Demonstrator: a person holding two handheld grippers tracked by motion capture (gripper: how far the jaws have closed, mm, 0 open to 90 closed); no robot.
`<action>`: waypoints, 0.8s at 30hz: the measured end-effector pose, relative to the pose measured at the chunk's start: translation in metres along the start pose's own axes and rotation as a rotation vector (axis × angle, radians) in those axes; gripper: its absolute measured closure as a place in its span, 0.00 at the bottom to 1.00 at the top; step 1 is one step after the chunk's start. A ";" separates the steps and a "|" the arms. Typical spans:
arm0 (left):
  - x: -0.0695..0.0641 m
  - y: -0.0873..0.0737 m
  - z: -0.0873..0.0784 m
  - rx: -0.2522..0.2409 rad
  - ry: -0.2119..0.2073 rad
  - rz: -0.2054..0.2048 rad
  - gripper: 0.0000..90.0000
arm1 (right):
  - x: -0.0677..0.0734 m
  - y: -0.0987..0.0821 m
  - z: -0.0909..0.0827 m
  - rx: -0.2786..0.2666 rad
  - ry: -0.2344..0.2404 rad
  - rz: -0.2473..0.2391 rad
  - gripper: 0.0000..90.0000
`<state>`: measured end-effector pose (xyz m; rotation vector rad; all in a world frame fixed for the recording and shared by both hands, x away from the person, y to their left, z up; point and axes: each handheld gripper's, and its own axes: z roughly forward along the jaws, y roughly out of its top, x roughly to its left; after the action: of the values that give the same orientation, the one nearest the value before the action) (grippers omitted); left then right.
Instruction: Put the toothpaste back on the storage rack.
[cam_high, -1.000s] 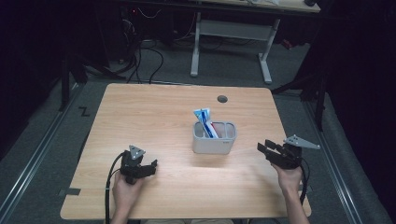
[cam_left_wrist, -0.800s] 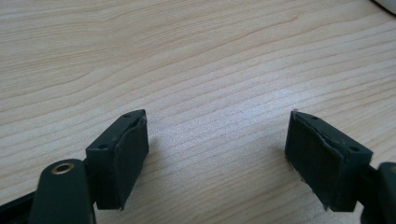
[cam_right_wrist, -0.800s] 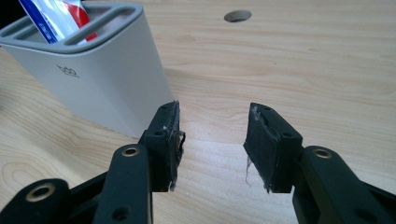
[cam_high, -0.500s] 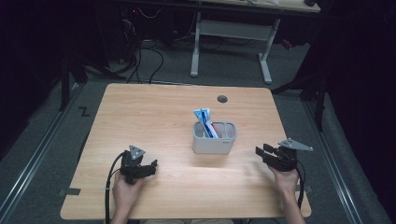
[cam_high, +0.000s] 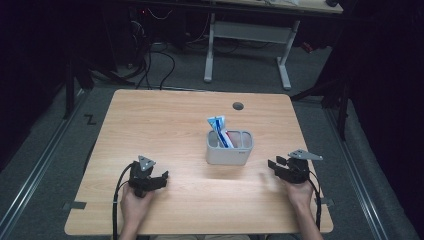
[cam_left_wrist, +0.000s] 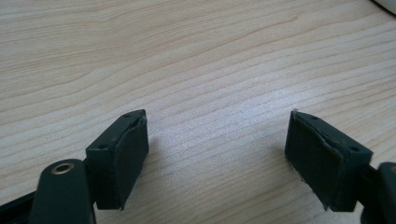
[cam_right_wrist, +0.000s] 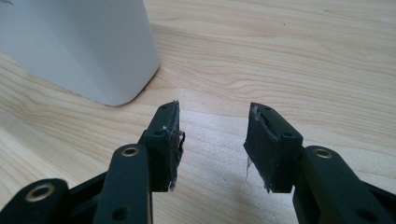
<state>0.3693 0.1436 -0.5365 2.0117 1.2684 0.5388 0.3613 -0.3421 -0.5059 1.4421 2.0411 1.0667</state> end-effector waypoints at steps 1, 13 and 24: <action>0.000 0.000 0.000 0.001 0.000 0.001 0.24 | 0.000 0.000 0.002 0.004 -0.002 -0.003 0.60; 0.000 0.000 0.000 0.001 0.000 0.001 0.24 | 0.004 -0.004 0.016 0.040 -0.019 -0.019 0.60; 0.000 0.000 0.000 0.000 0.000 0.000 0.24 | 0.007 -0.006 0.023 0.063 -0.028 -0.030 0.60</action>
<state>0.3693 0.1436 -0.5365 2.0117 1.2685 0.5387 0.3713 -0.3282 -0.5246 1.4436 2.0871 0.9731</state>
